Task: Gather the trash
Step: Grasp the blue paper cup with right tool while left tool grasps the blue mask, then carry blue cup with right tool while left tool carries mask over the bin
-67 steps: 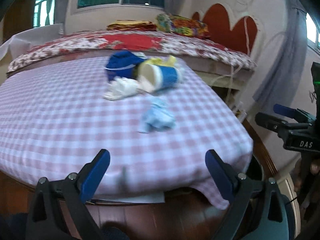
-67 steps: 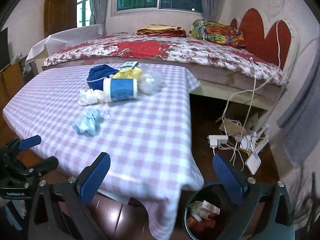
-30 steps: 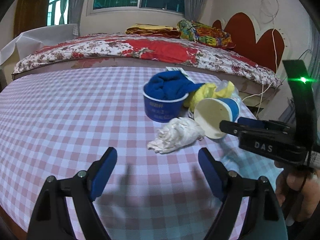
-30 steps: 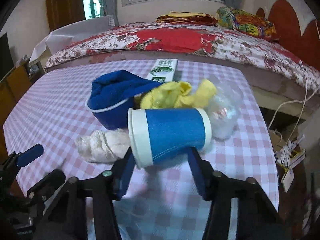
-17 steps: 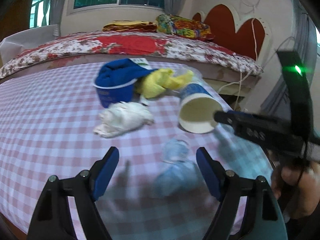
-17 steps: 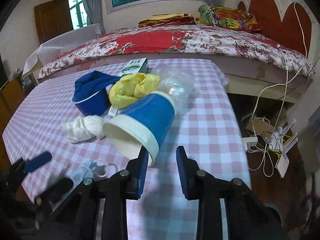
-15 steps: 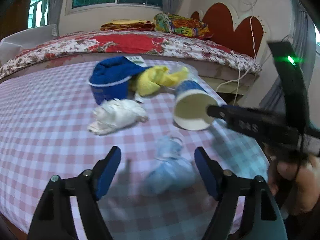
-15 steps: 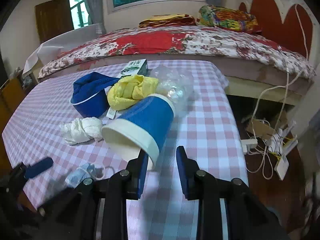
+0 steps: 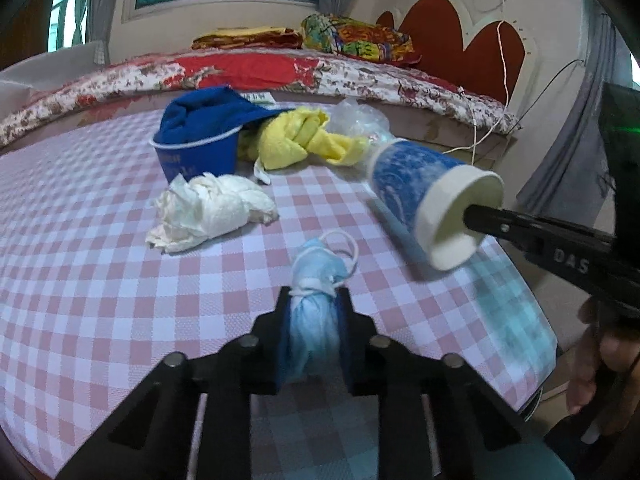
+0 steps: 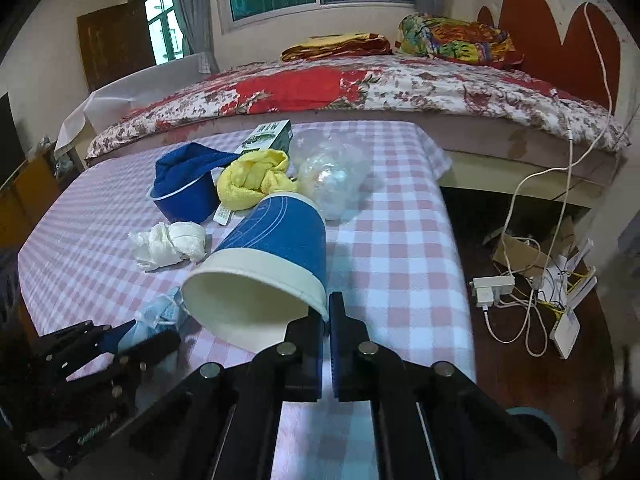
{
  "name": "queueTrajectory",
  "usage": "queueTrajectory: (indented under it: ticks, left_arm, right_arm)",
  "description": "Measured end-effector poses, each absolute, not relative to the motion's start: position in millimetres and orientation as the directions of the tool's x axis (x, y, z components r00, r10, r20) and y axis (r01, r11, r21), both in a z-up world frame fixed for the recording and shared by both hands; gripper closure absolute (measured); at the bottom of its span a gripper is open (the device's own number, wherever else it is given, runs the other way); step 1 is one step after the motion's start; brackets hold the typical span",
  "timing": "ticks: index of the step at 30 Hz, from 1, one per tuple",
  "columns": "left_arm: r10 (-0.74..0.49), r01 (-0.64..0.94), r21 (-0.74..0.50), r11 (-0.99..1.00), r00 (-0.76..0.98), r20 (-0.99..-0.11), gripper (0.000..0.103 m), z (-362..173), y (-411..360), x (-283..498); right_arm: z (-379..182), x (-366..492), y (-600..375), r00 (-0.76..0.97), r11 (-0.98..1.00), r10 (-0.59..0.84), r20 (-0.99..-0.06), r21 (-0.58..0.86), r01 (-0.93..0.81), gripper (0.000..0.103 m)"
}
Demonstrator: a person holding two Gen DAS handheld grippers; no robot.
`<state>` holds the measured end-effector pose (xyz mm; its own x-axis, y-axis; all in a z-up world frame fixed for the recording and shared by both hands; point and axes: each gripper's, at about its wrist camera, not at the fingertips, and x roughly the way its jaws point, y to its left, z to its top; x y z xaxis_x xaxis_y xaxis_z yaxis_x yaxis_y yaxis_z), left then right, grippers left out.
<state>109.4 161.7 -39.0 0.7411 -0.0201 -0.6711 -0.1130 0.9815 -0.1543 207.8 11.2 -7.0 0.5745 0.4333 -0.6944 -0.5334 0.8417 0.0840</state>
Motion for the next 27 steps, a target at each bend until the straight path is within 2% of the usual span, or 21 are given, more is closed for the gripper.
queueTrajectory:
  ticks: [15,27]
  left_arm:
    - [-0.012,-0.079,-0.118,0.99,0.777,-0.629,0.086,-7,135,91]
    - [-0.114,0.058,-0.11,0.992,0.78,-0.615,0.086,8,73,93]
  right_arm:
    - [21,162,-35,0.622,0.853,0.435,-0.651,0.078,-0.515,0.1]
    - [38,135,-126,0.694,0.913,0.356,-0.625,0.074,-0.402,0.1]
